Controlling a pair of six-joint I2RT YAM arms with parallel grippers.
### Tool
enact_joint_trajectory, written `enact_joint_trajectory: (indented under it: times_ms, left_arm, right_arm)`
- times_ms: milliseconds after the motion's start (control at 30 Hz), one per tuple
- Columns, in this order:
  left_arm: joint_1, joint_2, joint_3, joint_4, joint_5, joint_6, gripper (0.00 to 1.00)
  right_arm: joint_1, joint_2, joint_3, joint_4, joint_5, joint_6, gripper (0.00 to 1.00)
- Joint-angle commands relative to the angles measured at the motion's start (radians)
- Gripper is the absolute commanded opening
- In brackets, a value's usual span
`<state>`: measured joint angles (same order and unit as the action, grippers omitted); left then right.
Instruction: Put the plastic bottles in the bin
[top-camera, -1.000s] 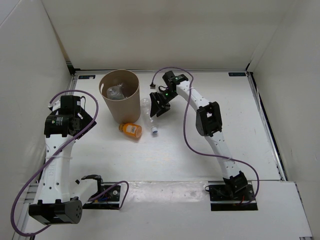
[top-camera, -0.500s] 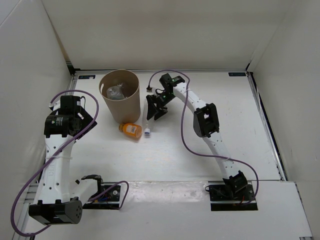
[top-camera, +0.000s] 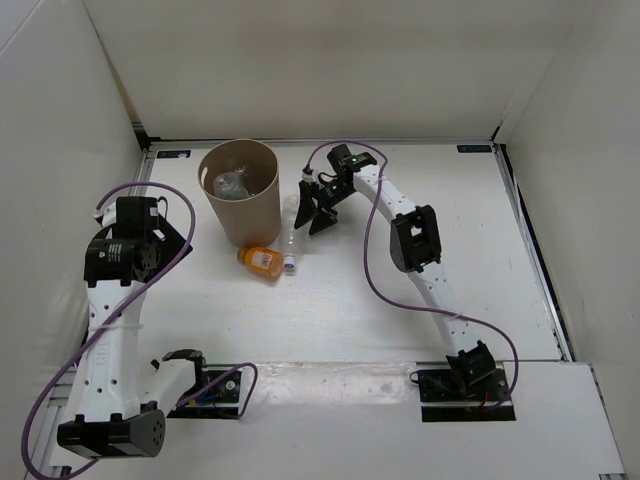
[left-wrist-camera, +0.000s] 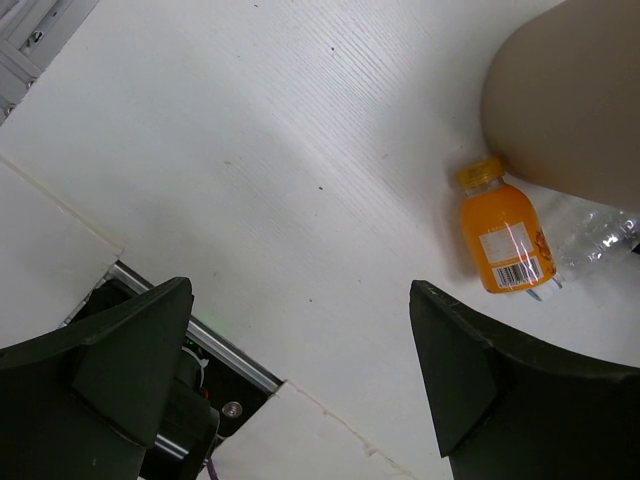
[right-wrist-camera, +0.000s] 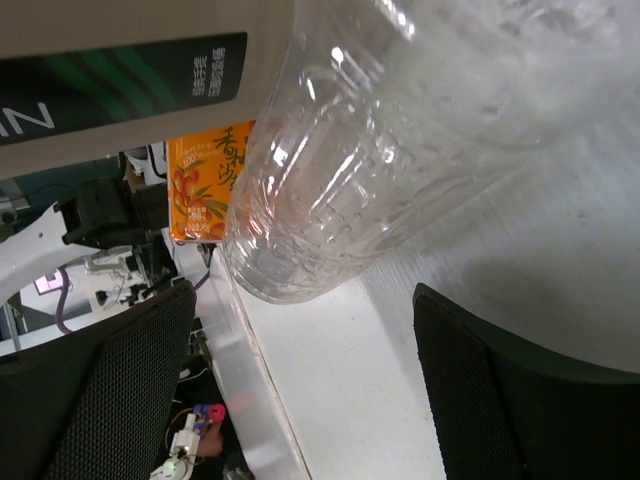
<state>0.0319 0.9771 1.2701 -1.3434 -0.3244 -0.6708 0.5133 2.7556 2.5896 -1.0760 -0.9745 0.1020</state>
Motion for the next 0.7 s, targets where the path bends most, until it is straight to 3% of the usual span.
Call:
enact_joint_trajectory:
  times_ms: [0, 67, 167, 667]
  left_arm:
    - [0.006, -0.006, 0.015, -0.129, -0.005, -0.001, 1.00]
    - [0.006, 0.001, 0.017, -0.131, -0.005, -0.006, 1.00]
    - [0.006, 0.015, 0.006, -0.132, 0.005, -0.013, 1.00]
    - [0.007, 0.046, -0.001, -0.163, 0.041, -0.018, 1.00]
  right_arm:
    - [0.010, -0.022, 0.037, 0.047, -0.035, 0.036, 0.90]
    - [0.005, -0.025, 0.024, 0.044, 0.049, 0.064, 0.90]
    - [-0.001, -0.033, 0.007, 0.037, 0.054, 0.071, 0.90]
    - [0.039, -0.022, -0.023, 0.139, -0.061, 0.194, 0.90]
